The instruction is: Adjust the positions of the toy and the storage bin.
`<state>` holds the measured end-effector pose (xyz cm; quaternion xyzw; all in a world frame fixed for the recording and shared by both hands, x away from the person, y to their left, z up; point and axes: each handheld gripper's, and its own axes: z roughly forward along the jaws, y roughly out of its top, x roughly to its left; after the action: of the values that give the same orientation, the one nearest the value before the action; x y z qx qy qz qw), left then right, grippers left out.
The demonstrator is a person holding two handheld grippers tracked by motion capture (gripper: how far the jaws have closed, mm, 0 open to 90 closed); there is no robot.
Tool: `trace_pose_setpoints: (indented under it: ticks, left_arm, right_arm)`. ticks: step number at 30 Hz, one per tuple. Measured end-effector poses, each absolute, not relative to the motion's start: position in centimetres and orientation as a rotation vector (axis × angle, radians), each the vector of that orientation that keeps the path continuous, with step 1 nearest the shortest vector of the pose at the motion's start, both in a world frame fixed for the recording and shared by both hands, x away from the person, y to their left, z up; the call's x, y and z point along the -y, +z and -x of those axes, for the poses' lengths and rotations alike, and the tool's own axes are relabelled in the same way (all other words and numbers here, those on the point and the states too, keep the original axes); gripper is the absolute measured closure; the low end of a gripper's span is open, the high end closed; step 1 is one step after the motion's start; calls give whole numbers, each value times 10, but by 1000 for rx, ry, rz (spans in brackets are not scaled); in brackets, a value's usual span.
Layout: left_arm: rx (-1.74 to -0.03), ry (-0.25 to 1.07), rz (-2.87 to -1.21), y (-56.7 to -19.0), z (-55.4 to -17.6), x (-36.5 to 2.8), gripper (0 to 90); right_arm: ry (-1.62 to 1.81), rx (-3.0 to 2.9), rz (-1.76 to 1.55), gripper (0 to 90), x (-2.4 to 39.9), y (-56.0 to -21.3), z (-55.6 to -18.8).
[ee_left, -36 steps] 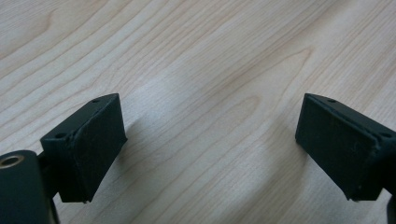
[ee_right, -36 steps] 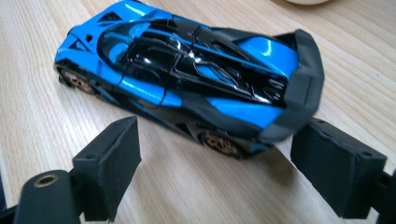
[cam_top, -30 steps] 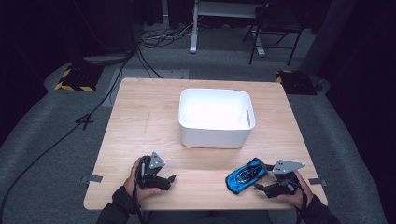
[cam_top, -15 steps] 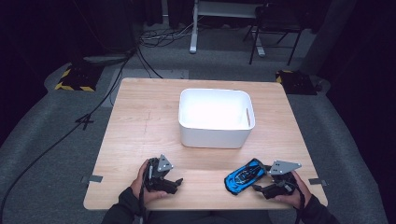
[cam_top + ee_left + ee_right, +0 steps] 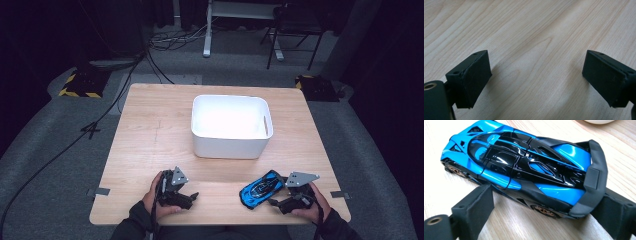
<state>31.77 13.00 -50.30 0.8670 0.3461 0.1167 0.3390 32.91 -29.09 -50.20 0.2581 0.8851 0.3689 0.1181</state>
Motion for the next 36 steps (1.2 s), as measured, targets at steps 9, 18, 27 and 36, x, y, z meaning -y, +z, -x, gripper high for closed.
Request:
trace_pose_setpoints:
  ticks: [9, 18, 27, 36]
  left_arm:
    - [-901, 303, -2257, -503, -318, -130, 85]
    - [-903, 298, -2260, -503, -318, -130, 85]
    - [-895, 304, -2265, -503, -318, -130, 85]
    - [-876, 303, -2268, -503, -320, -127, 81]
  right_arm:
    - [1061, -2602, -760, 41, 285, -503, -331]
    - [1046, -2593, -781, 7, 280, -503, -333]
    - [1037, -2586, -814, 5, 273, -503, -337]
    - [1036, -2597, -811, 3, 259, -502, -348]
